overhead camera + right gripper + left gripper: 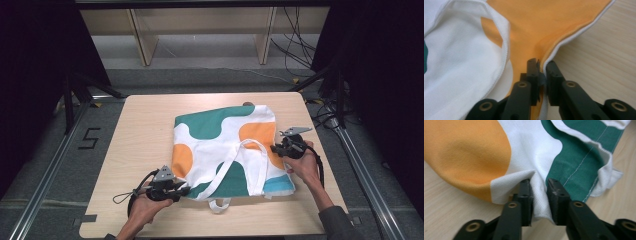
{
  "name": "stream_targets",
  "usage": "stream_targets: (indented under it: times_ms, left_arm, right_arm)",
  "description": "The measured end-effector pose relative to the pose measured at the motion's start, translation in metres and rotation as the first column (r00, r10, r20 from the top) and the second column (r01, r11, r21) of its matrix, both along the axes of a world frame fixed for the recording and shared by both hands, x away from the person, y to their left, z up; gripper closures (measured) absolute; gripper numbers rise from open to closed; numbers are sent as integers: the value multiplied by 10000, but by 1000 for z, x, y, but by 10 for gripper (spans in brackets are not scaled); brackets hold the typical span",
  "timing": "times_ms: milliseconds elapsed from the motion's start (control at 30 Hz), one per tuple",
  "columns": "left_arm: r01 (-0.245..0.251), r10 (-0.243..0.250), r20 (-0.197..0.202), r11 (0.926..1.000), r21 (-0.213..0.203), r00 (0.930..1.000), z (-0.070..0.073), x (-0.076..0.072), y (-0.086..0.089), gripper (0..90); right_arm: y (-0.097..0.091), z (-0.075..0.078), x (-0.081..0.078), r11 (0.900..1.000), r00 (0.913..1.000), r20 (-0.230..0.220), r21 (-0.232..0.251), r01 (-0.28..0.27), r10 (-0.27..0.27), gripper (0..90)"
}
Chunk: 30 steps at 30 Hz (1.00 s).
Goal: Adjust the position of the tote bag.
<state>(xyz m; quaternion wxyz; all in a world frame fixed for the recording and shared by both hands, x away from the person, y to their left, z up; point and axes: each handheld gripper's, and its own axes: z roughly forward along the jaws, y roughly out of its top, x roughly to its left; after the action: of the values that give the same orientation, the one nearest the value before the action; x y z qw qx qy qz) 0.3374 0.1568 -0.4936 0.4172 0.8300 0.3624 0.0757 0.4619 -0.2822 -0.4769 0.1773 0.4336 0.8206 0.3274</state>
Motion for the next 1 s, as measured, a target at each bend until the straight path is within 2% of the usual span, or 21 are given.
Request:
stream_targets:
  times_ms: [33, 67, 167, 267, 300, 333, 367, 400, 433, 467, 533, 633, 667, 700, 733, 767, 800, 833, 867, 933, 1000]
  left_arm:
    - [-117, 116, 110, 9999, 11, 9999, 3, -3, 3, 655]
    - [-193, 194, 214, 9998, -58, 9996, 7, -7, 5, 624]
    - [-276, 264, 534, 9994, 207, 9982, 16, -16, 12, 566]
    - [-340, 348, 510, 9993, -156, 9981, 19, -21, 13, 521]
    - [-159, 156, 508, 9999, 57, 9986, 21, -23, 14, 515]
    - [-105, 98, 539, 9999, 118, 9985, 22, -25, 13, 515]
    - [102, -110, 554, 9999, 137, 9984, 24, -29, 11, 491]
    - [126, -129, 543, 9999, 70, 9984, 25, -31, 9, 478]
    - [257, -270, 513, 9993, 273, 9983, 26, -32, 8, 458]
    - [482, -505, 484, 9977, 468, 9976, 27, -33, 6, 432]
    - [486, -523, 523, 9964, 699, 9973, 27, -34, 5, 405]
    - [686, -796, 560, 9819, 1766, 9952, 23, -35, 0, 365]
    - [618, -724, 564, 9834, 1703, 9958, 22, -36, -2, 348]
    - [598, -712, 555, 9810, 1845, 9959, 21, -37, -2, 335]
    - [598, -712, 555, 9810, 1845, 9959, 21, -37, -2, 332]
    - [481, -629, 653, 9772, 2069, 9959, 19, -37, -4, 319]
    - [481, -629, 653, 9772, 2069, 9959, 19, -37, -4, 305]
    - [392, -578, 749, 9727, 2289, 9955, 17, -38, -6, 300]
    - [436, -636, 766, 9700, 2390, 9950, 15, -38, -7, 291]
    - [428, -616, 706, 9695, 2412, 9956, 14, -39, -8, 268]
    - [404, -614, 746, 9659, 2556, 9953, 11, -39, -10, 268]
  right_arm:
    - [-1, 2, -1, 9998, 9995, 289, -121, -129, 133, 716]
    - [-3, 7, -5, 9995, 9996, 293, -330, 27, -18, 670]
    - [-7, 18, -19, 9999, 9995, 302, 103, 105, -108, 557]
    - [-8, 23, -30, 9997, 9994, 351, 217, -73, 65, 497]
    - [-5, 27, -46, 9951, 9984, 113, 821, -553, 545, 451]
    - [-5, 27, -46, 9951, 9984, 113, 821, -553, 545, 451]
    - [-6, 27, -57, 9931, 9944, 169, 520, -1050, 1043, 405]
    - [-7, 31, -65, 9906, 9915, -179, 499, -1275, 1285, 395]
    - [-5, 33, -72, 9876, 9892, -317, 695, -1406, 1431, 379]
    - [-4, 34, -79, 9869, 9871, -261, 378, -1569, 1580, 364]
    - [-2, 35, -86, 9838, 9841, -299, 439, -1736, 1750, 351]
    - [-1, 31, -104, 9745, 9750, -28, 325, -2222, 2224, 322]
    - [0, 31, -112, 9757, 9738, -641, 370, -2162, 2182, 314]
    - [-1, 27, -113, 9724, 9720, -303, 134, -2328, 2331, 305]
    - [-1, 27, -113, 9724, 9720, -303, 134, -2328, 2331, 305]
    - [1, 23, -123, 9753, 9738, -544, 170, -2201, 2207, 291]
    - [1, 21, -126, 9752, 9743, -427, 6, -2214, 2212, 282]
    - [-1, 21, -127, 9676, 9668, -486, -194, -2519, 2507, 282]
    - [-1, 18, -129, 9687, 9684, -332, -160, -2478, 2472, 284]
    - [-4, 16, -131, 9640, 9639, -543, -384, -2630, 2608, 285]
    - [-4, 13, -131, 9666, 9667, -450, -354, -2537, 2521, 285]
